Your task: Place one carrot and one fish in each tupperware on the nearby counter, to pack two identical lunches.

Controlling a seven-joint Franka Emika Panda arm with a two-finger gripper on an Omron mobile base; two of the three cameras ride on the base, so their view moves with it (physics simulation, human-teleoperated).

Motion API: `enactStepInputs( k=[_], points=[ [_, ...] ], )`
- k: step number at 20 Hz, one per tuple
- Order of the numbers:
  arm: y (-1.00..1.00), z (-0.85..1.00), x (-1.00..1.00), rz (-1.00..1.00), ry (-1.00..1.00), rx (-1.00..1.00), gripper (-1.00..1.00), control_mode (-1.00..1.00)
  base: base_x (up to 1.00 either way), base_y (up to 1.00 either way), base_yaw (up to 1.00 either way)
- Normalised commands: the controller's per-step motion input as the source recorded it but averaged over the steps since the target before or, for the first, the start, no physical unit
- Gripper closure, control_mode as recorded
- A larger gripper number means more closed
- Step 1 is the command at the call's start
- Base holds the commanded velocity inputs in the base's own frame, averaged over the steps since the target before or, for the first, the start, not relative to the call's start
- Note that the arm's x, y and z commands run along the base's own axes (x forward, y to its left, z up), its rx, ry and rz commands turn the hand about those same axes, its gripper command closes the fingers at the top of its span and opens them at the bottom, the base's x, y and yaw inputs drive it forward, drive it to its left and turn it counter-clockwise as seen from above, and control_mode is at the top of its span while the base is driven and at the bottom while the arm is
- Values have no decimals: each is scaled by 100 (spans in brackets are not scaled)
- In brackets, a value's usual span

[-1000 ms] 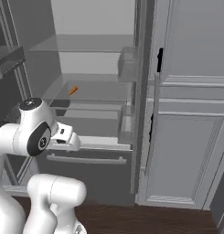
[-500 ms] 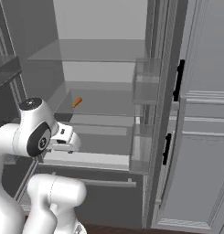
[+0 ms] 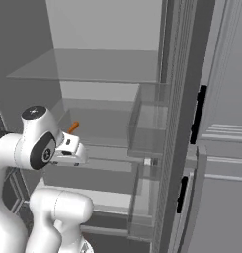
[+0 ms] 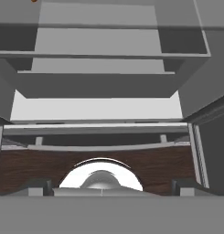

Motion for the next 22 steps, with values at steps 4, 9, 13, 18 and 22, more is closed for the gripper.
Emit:
enactStepInputs(
  k=[4,9,13,18,22],
  points=[
    [0,0,0,0,0,0,-100,100,58,0,0],
    [0,0,0,0,0,0,-100,100,12,-1,0],
    [0,0,0,0,0,0,-100,100,7,0,0],
    [0,0,1,0,0,0,-100,-100,0,0,0],
    [30,-21,66,0,-3,9,-100,-100,0,0,0]
  ],
)
